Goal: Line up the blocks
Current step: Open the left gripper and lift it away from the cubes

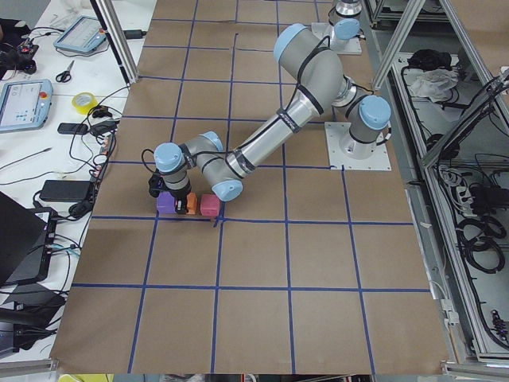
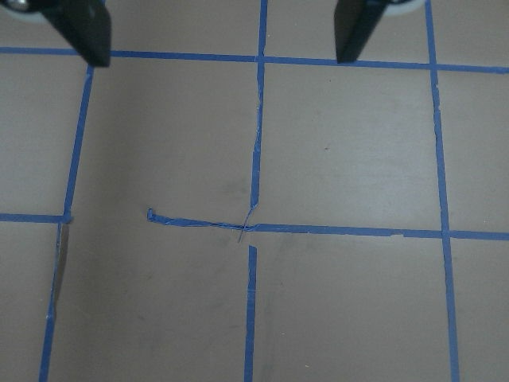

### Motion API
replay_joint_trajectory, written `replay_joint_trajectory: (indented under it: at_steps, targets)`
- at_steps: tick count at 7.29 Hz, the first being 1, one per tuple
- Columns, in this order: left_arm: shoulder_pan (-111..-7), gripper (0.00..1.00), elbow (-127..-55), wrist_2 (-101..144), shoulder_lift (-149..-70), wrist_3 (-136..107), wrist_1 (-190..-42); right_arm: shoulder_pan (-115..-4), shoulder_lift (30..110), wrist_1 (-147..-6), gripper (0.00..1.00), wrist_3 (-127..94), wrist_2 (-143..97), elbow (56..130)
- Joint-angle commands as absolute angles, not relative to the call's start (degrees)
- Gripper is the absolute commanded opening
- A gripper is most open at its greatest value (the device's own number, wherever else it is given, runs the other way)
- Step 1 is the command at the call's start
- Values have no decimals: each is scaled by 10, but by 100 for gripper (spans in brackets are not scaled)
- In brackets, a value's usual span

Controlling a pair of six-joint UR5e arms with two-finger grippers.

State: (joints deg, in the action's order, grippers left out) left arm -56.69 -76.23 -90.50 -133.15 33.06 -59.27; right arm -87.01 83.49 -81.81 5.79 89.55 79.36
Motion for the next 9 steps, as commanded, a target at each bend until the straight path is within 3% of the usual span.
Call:
replay_joint_trajectory:
  at_steps: [1,2,3,4,7,9]
  targets:
    - [-567,0,-764,-911,-1332,328,-591,-870,835,-818,100,58,896,794]
    - [-567,0,-765,-911,-1333,329,-592,-870,835,-817,100,57,896,794]
    - [-567,62,-766,-911,-1332,329,-592,-870,835,-818,100,57,895,794]
    - [-567,100,-768,-912,-1328,329,-598,-870,835,-818,100,57,895,794]
    - [-567,100,-767,-911,-1297,331,-645,-870,835,-818,100,57,895,794]
    - [-568,100,-761,-912,-1218,337,-748,-870,835,-818,100,58,895,794]
